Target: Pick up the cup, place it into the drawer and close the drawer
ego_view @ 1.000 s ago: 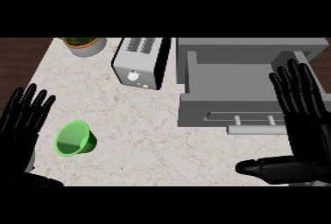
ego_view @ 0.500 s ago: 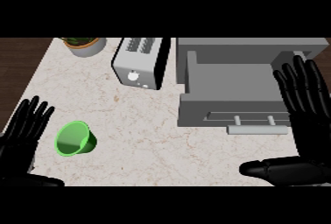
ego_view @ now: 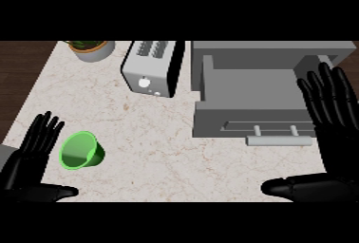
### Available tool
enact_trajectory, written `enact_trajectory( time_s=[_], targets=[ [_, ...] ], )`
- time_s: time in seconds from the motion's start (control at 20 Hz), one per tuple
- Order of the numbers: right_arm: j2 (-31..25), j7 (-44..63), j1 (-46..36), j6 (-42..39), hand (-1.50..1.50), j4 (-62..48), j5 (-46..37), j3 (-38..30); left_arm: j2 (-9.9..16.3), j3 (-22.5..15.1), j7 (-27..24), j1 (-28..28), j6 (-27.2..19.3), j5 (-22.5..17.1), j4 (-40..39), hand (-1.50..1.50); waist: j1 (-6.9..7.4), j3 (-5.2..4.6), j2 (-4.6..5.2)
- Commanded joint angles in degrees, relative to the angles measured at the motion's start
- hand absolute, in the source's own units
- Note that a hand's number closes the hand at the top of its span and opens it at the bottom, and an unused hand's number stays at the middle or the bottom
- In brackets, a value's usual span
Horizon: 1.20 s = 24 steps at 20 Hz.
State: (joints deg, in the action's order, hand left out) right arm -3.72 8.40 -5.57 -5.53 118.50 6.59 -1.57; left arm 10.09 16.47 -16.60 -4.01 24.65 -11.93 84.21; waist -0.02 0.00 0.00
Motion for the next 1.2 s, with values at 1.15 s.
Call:
enact_trajectory(
  time_s=[1.15],
  targets=[
    [-1.93, 4.28, -3.27, -0.52, -1.5, 0.66, 3.22, -3.2, 7.23, 1.87, -25.97, 15.39, 1.33, 8.5, -44.09, -1.5, -0.16, -0.02, 0.05]
  ],
)
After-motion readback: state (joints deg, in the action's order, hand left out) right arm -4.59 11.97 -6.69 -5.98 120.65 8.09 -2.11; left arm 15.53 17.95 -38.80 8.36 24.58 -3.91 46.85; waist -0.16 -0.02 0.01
